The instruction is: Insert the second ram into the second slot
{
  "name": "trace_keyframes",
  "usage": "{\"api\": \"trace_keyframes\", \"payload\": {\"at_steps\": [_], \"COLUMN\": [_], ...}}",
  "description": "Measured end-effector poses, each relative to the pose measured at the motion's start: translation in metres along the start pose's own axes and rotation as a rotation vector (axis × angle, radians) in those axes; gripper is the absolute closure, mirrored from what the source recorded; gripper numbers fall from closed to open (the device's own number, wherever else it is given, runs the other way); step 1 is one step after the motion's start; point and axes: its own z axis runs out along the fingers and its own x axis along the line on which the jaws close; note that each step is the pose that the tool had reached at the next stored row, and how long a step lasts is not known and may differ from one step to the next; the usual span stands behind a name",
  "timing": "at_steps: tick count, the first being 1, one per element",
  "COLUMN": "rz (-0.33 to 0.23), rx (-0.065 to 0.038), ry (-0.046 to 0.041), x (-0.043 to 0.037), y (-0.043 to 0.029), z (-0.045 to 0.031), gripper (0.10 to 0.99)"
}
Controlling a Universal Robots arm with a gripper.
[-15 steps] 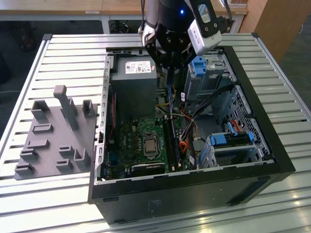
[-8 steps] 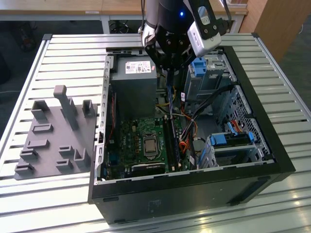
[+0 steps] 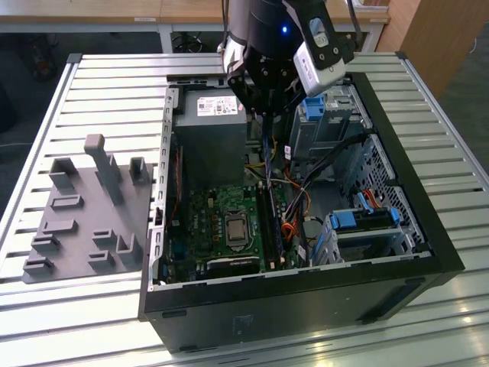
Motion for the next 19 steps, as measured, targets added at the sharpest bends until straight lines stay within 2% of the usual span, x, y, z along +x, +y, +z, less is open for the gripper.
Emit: {"api": "trace_keyframes", "payload": {"at_steps": [9,11,15,17,19], "rz": [0.000,0.000,0.000,0.000,0.000], "rx": [0.000,0.000,0.000,0.000,0.000], "ry": [0.0000,0.0000,0.0000,0.0000,0.0000], "x": [0.0000,0.0001,0.0001,0.0001,0.0002], "y": [-0.0001,-0.0002,-0.0002,-0.0004,-0.0004], "z": [0.0026,0.0099,0.0103,0.0175,0.0178], "gripper": [0.965,0.965,0.965,0.965,0.965]}}
